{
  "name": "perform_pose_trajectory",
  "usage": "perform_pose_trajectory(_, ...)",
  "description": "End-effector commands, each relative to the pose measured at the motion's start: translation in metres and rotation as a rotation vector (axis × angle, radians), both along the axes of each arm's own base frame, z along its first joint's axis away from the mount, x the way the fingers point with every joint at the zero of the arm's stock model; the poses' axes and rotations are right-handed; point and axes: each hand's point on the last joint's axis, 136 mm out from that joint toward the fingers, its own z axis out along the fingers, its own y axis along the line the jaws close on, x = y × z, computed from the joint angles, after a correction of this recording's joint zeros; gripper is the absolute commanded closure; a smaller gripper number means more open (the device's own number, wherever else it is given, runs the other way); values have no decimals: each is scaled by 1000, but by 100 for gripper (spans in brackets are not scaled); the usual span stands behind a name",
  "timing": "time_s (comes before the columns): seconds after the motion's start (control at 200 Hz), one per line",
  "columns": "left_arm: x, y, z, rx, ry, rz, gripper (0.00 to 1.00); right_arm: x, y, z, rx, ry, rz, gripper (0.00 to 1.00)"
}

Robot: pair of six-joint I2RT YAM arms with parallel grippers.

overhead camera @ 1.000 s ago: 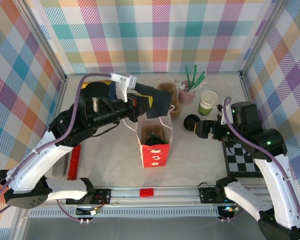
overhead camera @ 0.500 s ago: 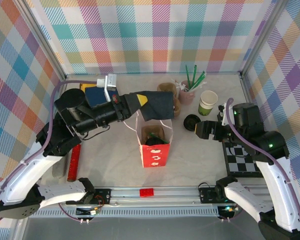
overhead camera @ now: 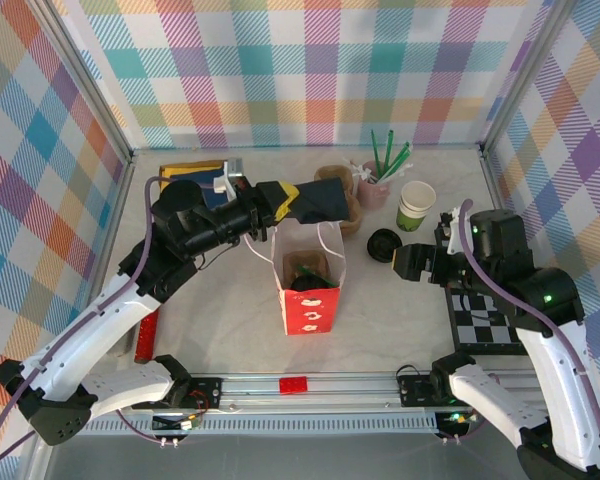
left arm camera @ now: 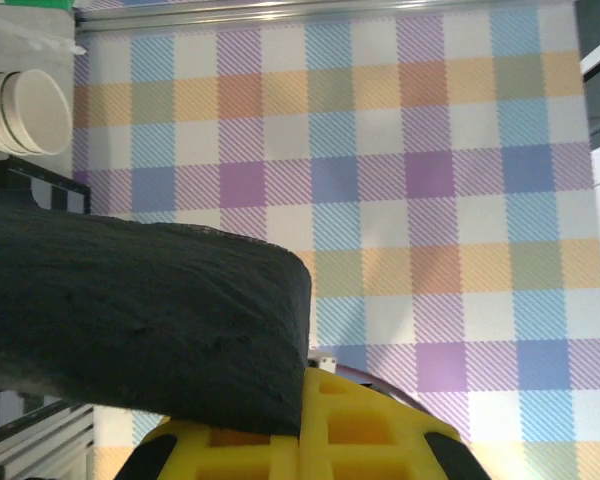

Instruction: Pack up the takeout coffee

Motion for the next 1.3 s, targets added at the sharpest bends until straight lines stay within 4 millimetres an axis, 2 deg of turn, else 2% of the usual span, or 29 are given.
perform_pose_trajectory(0.0,-1,10,25,-137,10,19,100,1,3,11,32,-12,1,4)
perform_pose_trajectory(0.36,12,15,-25,-175,254,94,100,5,7,15,54,-8,-4,5)
perform_pose_trajectory(0.55,17,22,-43,-208,315,147,100,7,8,16,62,-6,-12,6)
perform_pose_trajectory(0.64,21,17,-48,-235,335,140,100,9,8,16,64,-8,-14,6)
perform_pose_trajectory(0.715,21,10,-45,-235,332,129,100,10,8,18,64,-10,-16,6)
perform_pose_trajectory(0.965,18,-22,-10,-225,269,54,100,8,7,23,73,-22,-18,7)
perform_pose_trajectory(1.291,10,-20,-11,-254,274,95,100,4,4,24,53,-32,-16,6)
